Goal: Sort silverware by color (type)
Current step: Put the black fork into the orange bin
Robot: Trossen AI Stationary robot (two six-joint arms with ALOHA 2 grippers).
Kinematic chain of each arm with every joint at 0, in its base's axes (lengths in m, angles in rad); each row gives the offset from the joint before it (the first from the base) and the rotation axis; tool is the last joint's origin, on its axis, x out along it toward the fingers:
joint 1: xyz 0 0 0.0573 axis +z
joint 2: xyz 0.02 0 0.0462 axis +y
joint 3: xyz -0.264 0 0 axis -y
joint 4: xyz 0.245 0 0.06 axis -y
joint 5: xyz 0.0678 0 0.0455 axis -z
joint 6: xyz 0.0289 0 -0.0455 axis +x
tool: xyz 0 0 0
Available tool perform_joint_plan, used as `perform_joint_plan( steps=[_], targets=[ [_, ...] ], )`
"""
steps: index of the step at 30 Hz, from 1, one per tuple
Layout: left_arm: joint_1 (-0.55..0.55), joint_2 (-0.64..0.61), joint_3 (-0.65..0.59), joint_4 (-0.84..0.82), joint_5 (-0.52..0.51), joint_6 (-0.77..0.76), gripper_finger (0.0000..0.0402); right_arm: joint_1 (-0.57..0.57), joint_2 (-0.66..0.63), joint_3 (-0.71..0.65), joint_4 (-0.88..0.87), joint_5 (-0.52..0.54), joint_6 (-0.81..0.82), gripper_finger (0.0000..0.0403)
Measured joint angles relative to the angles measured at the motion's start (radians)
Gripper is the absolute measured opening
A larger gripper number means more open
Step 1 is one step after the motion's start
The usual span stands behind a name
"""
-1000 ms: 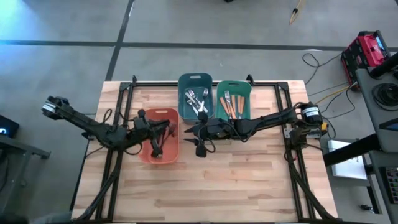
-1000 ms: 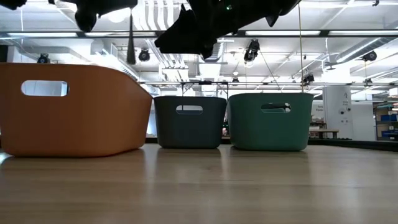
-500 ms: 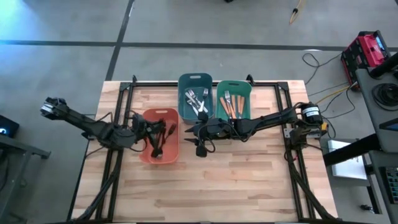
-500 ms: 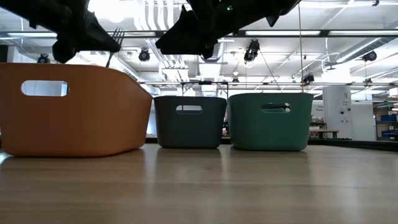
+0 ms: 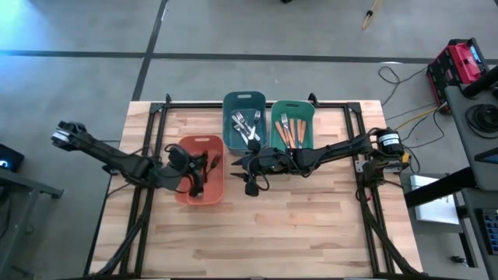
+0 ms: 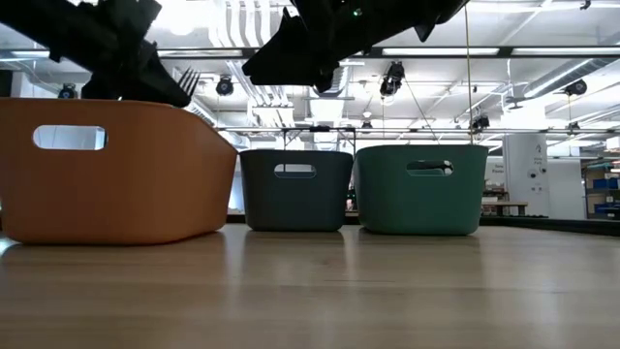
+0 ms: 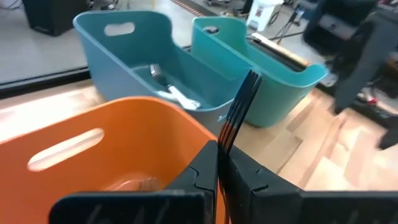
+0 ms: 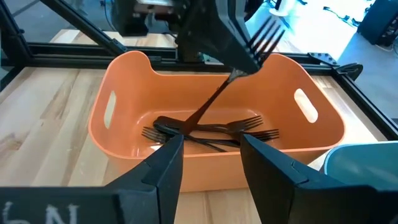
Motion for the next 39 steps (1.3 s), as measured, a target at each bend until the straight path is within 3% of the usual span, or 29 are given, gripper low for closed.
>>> perform_joint_plan(
  steps=[19, 39],
  targets=[
    [0.071, 0.086, 0.000, -0.157, 0.052, -0.126, 0.0000, 0.000, -0.002, 0.000, -0.003, 0.000, -0.003, 0.0153],
    [0.074, 0.147, 0.000, -0.185, 0.052, -0.164, 0.0000, 0.000, -0.001, 0.000, -0.003, 0.000, -0.003, 0.0153]
  ],
)
